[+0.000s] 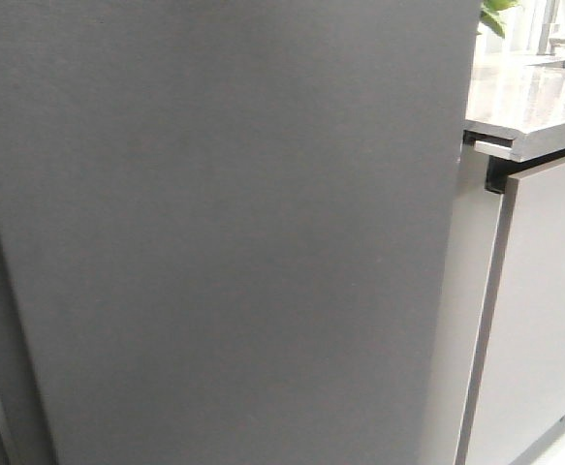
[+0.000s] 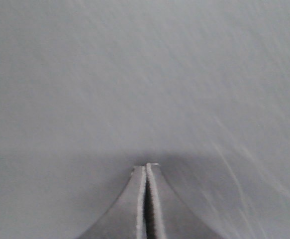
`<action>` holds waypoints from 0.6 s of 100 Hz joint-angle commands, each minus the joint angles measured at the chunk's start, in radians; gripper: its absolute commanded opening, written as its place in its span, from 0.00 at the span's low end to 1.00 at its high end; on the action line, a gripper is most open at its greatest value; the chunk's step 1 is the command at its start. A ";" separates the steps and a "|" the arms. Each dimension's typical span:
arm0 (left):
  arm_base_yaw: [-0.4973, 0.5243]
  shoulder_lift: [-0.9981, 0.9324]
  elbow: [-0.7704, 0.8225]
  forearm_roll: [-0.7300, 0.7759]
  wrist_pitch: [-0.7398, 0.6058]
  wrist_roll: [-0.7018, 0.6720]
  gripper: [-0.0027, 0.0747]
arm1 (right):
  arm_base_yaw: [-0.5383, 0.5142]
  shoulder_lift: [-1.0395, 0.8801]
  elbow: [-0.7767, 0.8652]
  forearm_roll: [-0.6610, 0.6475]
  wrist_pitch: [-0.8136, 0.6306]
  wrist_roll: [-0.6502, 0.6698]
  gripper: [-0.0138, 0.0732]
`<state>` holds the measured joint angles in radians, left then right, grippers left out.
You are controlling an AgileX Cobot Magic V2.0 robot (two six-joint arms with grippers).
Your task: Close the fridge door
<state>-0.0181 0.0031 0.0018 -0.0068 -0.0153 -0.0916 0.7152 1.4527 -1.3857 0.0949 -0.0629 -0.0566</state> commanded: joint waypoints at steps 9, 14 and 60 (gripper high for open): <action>-0.005 0.019 0.028 -0.002 -0.077 -0.003 0.01 | -0.007 0.023 -0.061 0.001 -0.098 0.000 0.07; -0.005 0.019 0.028 -0.002 -0.077 -0.003 0.01 | -0.012 0.029 -0.061 0.001 -0.102 0.000 0.07; -0.005 0.019 0.028 -0.002 -0.077 -0.003 0.01 | -0.148 -0.096 0.005 0.001 -0.052 -0.013 0.07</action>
<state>-0.0181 0.0031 0.0018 -0.0068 -0.0153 -0.0916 0.5933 1.4536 -1.3804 0.0949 -0.0452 -0.0585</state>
